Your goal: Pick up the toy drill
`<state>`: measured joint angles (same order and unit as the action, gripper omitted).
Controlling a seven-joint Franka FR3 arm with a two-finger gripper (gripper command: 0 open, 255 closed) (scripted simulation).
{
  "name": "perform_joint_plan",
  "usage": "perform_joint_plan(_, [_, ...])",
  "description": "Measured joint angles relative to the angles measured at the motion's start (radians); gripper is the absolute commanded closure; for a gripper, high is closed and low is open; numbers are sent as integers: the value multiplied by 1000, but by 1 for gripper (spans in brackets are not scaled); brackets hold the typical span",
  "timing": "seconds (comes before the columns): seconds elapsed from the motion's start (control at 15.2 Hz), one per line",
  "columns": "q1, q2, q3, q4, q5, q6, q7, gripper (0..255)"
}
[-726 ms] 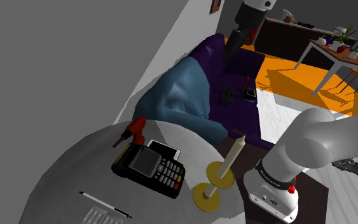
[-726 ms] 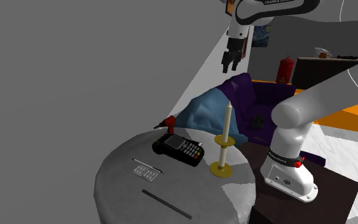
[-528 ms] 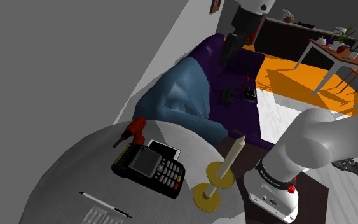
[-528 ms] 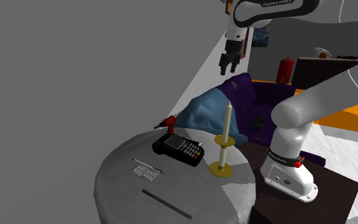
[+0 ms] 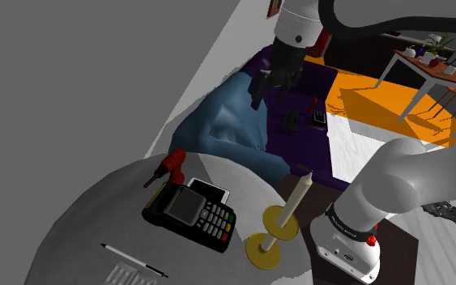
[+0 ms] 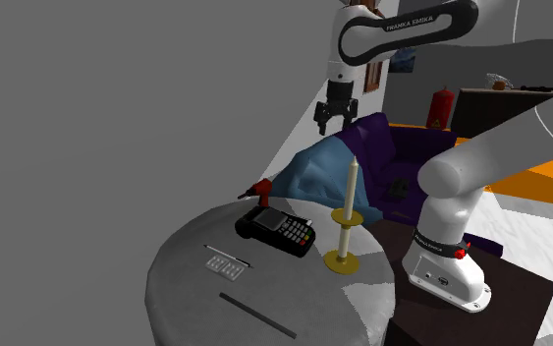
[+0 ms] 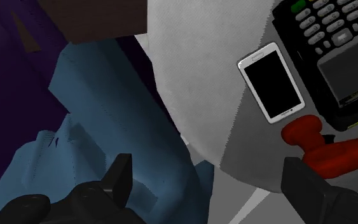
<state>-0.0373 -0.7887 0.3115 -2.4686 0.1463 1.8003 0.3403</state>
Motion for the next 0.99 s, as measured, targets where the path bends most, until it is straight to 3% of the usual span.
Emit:
perform_joint_plan(0.59, [-104, 222, 308, 74, 74, 140, 499, 0])
perform_joint_plan(0.86, [-190, 375, 462, 151, 40, 204, 745, 0])
perform_joint_plan(0.99, [-248, 478, 546, 203, -12, 235, 882, 0])
